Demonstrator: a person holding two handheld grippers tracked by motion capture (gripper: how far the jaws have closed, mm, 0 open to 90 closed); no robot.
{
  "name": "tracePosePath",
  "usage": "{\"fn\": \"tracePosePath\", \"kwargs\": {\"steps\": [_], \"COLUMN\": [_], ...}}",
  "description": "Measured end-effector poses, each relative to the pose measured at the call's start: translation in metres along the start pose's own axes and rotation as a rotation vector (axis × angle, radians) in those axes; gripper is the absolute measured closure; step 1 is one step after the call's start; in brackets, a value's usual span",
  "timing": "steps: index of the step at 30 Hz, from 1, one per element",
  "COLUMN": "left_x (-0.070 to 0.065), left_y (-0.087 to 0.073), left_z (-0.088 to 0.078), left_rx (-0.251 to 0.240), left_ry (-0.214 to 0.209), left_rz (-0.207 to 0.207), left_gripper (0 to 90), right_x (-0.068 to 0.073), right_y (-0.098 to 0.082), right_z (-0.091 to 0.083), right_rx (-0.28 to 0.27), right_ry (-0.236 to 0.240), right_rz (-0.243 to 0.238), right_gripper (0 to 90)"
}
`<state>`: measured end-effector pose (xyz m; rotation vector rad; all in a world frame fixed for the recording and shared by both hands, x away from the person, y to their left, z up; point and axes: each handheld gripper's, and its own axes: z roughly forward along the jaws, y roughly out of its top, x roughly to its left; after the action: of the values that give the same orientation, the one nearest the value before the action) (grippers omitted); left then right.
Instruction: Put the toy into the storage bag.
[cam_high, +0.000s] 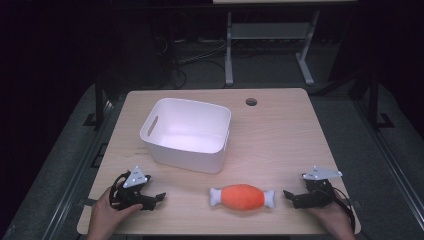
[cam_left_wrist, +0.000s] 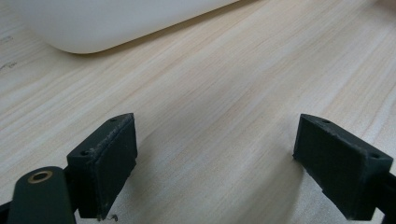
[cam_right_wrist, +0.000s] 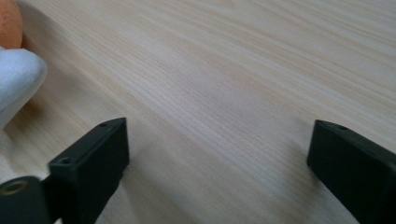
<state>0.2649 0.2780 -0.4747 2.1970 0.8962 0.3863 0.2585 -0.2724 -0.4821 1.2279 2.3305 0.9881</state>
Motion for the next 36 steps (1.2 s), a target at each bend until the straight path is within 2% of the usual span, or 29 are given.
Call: {"fn": "tracePosePath", "kwargs": {"steps": [5, 9, 13, 18, 19, 20, 23, 24, 25, 28, 32, 34, 36], "left_x": [0.0, 0.0, 0.0, 0.0, 0.0, 0.0, 0.0, 0.0, 0.0, 0.0, 0.0, 0.0, 0.0], "left_y": [0.0, 0.0, 0.0, 0.0, 0.0, 0.0, 0.0, 0.0, 0.0, 0.0, 0.0, 0.0, 0.0], "left_z": [0.0, 0.0, 0.0, 0.0, 0.0, 0.0, 0.0, 0.0, 0.0, 0.0, 0.0, 0.0, 0.0], "left_rx": [0.0, -0.001, -0.002, -0.002, -0.002, -0.001, -0.002, -0.002, -0.002, -0.001, -0.002, -0.002, -0.002], "left_ry": [0.001, 0.002, 0.002, 0.003, 0.003, 0.003, 0.003, 0.003, 0.003, 0.003, 0.003, 0.003, 0.003], "left_rz": [0.001, -0.002, -0.003, -0.003, -0.003, -0.003, -0.003, -0.003, -0.003, -0.003, -0.003, -0.003, -0.003], "left_gripper": [12.6, 12.6, 12.7, 12.7, 12.7, 12.7, 12.7, 12.7, 12.7, 12.7, 12.7, 12.7, 12.7], "right_x": [-0.002, -0.001, 0.002, 0.007, 0.007, 0.01, 0.016, 0.016, 0.022, 0.029, 0.038, 0.04, 0.047], "right_y": [-0.001, 0.002, 0.005, 0.008, 0.008, 0.01, 0.013, 0.013, 0.015, 0.018, 0.022, 0.023, 0.025], "right_z": [-0.006, -0.013, -0.02, -0.024, -0.024, -0.027, -0.031, -0.031, -0.031, -0.031, -0.031, -0.031, -0.03], "right_rx": [0.0, -0.01, -0.024, -0.035, -0.035, -0.05, -0.068, -0.068, -0.07, -0.072, -0.075, -0.077, -0.082], "right_ry": [0.014, 0.052, 0.094, 0.15, 0.15, 0.183, 0.224, 0.224, 0.254, 0.29, 0.333, 0.339, 0.374], "right_rz": [-0.004, -0.004, -0.002, -0.029, -0.029, -0.045, -0.066, -0.066, -0.088, -0.111, -0.128, -0.132, -0.142], "right_gripper": [20.4, 34.7, 54.7, 79.2, 79.2, 86.0, 89.3, 89.3, 89.4, 89.4, 89.4, 89.4, 89.4]}}
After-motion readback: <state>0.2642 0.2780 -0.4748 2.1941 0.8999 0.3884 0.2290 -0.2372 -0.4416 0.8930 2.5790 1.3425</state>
